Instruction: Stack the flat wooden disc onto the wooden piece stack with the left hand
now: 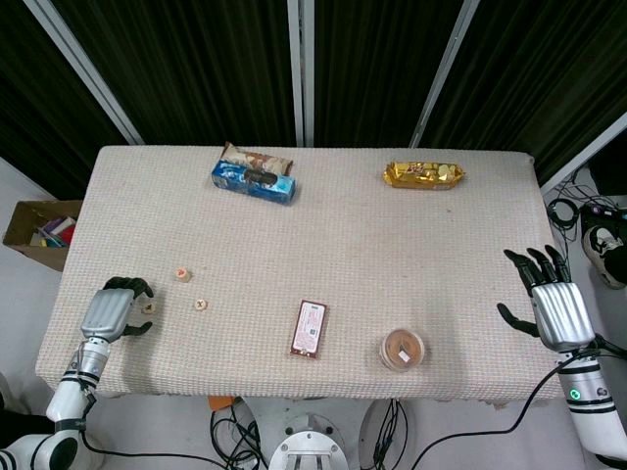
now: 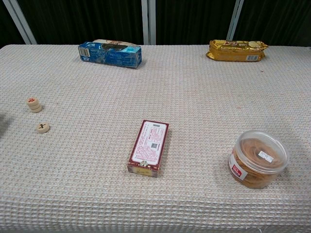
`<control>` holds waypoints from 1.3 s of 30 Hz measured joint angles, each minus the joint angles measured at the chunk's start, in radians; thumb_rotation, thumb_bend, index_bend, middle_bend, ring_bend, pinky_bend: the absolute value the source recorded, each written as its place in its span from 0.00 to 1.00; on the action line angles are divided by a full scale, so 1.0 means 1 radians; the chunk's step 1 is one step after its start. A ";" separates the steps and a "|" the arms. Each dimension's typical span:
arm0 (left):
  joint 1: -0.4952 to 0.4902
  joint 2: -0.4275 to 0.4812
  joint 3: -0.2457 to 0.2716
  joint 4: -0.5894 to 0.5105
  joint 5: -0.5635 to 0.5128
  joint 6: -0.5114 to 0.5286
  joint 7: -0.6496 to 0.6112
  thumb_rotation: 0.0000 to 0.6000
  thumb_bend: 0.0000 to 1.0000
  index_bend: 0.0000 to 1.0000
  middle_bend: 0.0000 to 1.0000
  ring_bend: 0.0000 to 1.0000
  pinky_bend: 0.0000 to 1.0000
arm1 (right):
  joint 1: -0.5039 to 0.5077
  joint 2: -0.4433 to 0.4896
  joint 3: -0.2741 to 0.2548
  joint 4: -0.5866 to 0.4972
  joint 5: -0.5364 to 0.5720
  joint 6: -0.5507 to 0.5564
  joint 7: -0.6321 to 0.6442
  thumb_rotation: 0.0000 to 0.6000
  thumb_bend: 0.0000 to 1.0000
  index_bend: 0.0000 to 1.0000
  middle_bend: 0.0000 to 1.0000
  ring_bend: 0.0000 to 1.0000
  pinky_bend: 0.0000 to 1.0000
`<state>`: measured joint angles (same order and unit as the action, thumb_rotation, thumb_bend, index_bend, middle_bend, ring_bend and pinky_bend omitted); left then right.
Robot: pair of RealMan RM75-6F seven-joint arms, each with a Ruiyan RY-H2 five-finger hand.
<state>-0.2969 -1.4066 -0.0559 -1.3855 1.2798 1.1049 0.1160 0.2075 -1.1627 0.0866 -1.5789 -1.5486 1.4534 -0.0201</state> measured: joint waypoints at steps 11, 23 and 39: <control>0.013 -0.055 0.007 0.079 0.031 0.051 -0.024 1.00 0.24 0.43 0.14 0.08 0.10 | -0.006 -0.012 0.002 0.012 -0.001 0.012 0.018 1.00 0.18 0.15 0.24 0.03 0.00; 0.006 -0.067 0.005 0.101 0.016 0.022 -0.033 1.00 0.31 0.47 0.14 0.08 0.10 | -0.012 -0.021 0.003 0.025 -0.001 0.018 0.035 1.00 0.18 0.15 0.24 0.02 0.00; -0.005 -0.059 -0.019 0.094 0.026 0.050 -0.038 1.00 0.38 0.51 0.15 0.08 0.10 | -0.014 -0.023 0.008 0.026 0.004 0.021 0.039 1.00 0.18 0.15 0.24 0.02 0.00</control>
<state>-0.3021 -1.4655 -0.0754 -1.2911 1.3055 1.1550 0.0784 0.1935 -1.1852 0.0949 -1.5524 -1.5448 1.4740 0.0188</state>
